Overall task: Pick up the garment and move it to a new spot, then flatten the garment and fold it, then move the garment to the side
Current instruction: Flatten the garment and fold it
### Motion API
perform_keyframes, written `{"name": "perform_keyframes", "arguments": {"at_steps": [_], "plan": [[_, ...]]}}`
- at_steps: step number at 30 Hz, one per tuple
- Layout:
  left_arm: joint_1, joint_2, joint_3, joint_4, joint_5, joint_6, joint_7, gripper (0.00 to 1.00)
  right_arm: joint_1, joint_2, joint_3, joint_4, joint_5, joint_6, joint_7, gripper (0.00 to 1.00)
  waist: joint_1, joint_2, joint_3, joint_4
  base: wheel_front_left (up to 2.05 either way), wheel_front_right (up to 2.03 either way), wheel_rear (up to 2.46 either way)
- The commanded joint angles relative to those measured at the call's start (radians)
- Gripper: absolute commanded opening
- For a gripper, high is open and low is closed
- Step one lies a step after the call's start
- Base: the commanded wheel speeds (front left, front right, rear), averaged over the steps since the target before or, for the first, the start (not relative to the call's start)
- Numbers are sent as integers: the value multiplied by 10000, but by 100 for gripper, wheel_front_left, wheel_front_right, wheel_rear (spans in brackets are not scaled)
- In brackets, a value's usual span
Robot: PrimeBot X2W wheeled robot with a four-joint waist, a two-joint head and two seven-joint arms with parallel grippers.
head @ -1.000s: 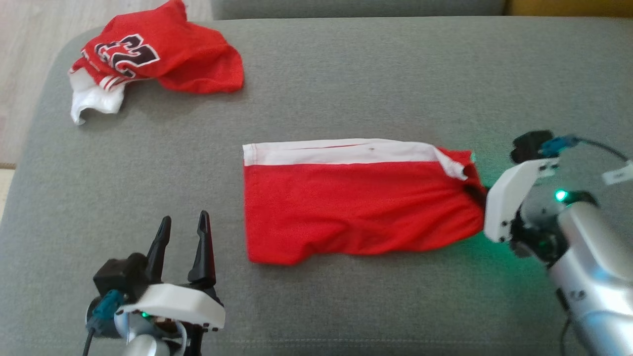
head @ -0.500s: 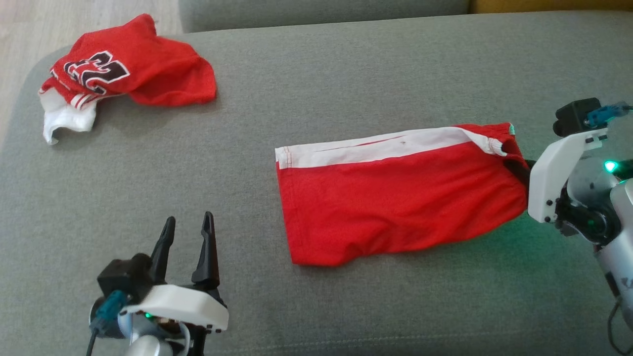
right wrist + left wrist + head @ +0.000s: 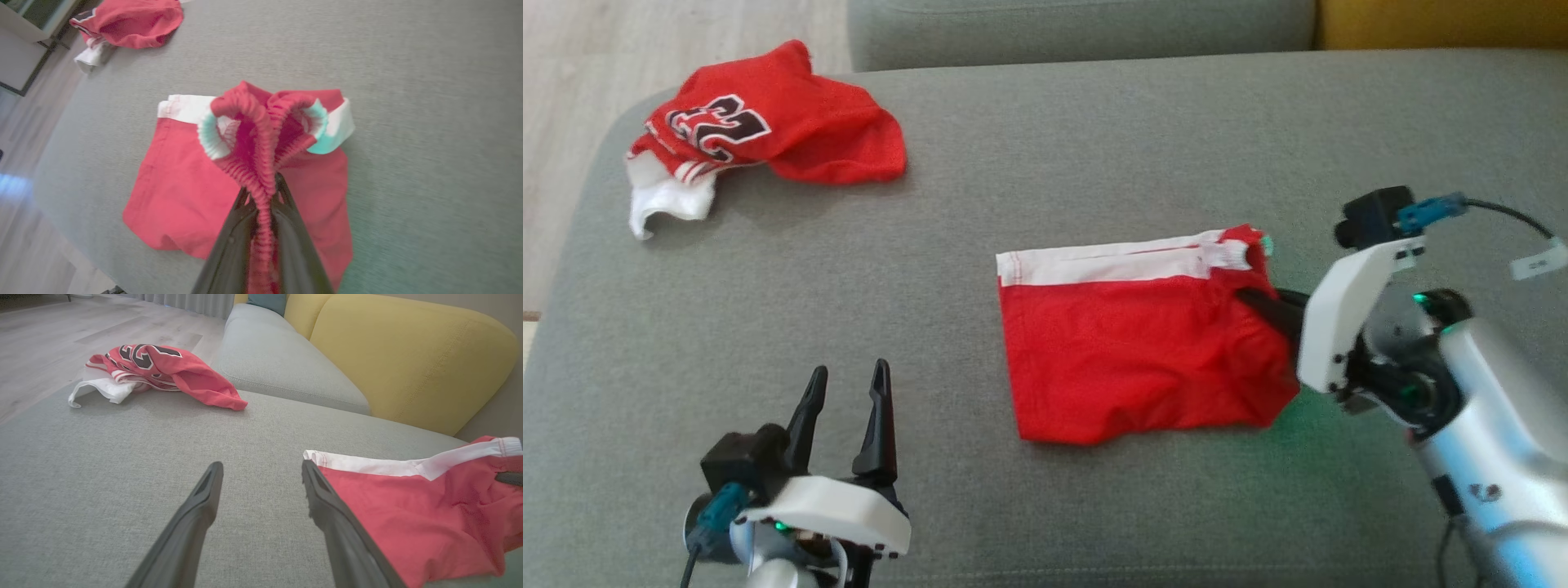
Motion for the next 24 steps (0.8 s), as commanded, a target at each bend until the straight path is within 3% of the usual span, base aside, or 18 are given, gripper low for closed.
{"name": "perform_keyframes", "arguments": {"at_steps": [1,8,15,24], "plan": [[-276,112,274,-275,-80,0,-9,100,-116,108,38,-392,106,73,-58,0,0,-1,-76,97,0,0,0],[-213,106,207,-261,-130,16,4,100,-322,1261,362,90,159,73,-406,0,0,-1,-191,363,0,0,0],[-281,46,95,-206,-163,-31,-14,100,-710,2434,624,1345,-17,73,-1141,0,0,-1,-147,637,0,0,0],[-376,-9,23,-21,-222,-99,-95,100,-1391,3028,826,3041,165,73,-2334,0,0,-1,-37,955,0,0,0]]}}
